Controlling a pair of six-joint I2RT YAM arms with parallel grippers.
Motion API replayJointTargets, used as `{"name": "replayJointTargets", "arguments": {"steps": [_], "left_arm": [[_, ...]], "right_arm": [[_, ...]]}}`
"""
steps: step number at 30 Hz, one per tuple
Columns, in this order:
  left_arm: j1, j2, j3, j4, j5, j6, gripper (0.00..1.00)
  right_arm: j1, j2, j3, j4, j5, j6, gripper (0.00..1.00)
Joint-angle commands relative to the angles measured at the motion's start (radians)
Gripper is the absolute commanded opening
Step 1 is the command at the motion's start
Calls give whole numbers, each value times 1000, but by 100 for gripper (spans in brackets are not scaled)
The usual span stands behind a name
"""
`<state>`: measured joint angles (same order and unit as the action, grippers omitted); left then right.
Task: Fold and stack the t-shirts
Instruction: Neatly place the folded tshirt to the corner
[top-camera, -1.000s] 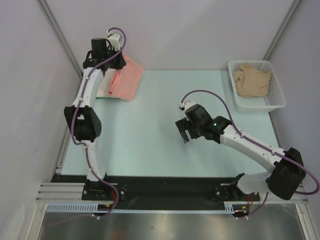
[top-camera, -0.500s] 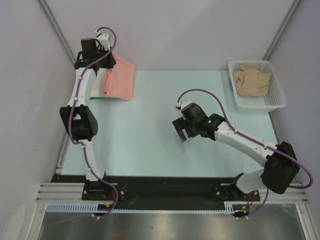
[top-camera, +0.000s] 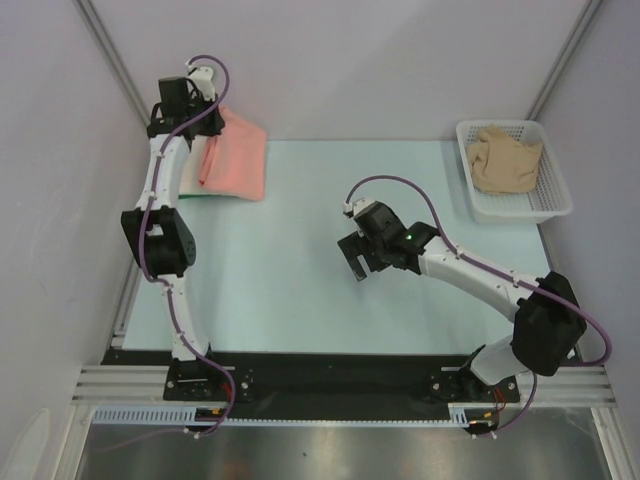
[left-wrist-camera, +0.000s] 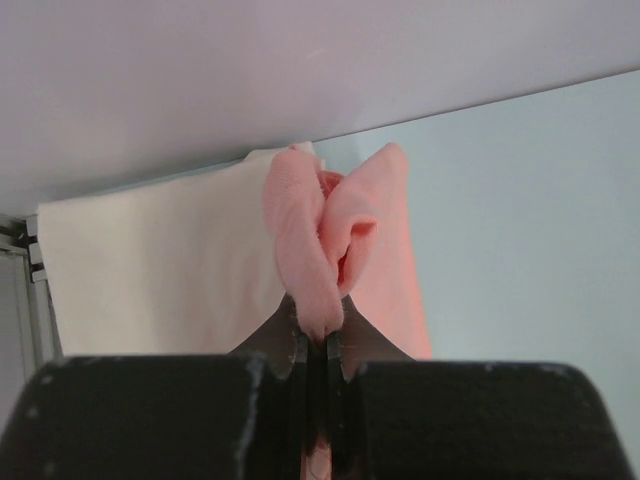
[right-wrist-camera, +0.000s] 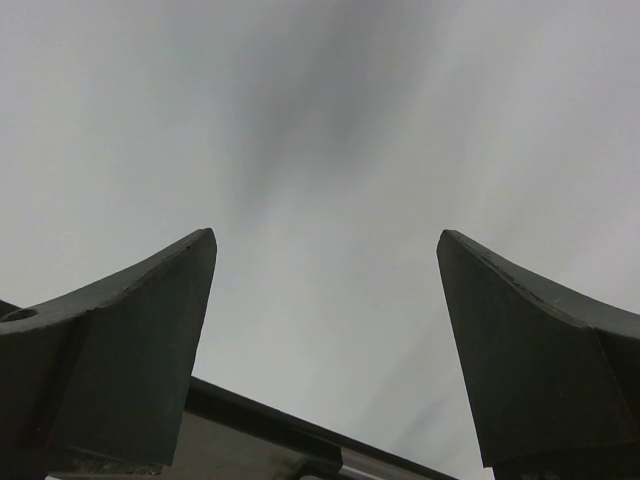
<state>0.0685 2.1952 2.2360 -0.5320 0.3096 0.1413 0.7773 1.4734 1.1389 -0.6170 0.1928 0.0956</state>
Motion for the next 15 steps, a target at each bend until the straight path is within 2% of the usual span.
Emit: {"name": "replayJointTargets", "arguments": {"steps": [1,11,15], "left_arm": [[24,21,88,63,-13,32,0],[53,72,100,121,-60,83,0],[77,106,134,142,-56,47,0]], "right_arm": [[-3,21,53,19,-9,-16,98],[-3,77,88,17,-26,-14,98],[-4,99,97,10,-27,-8,98]]}}
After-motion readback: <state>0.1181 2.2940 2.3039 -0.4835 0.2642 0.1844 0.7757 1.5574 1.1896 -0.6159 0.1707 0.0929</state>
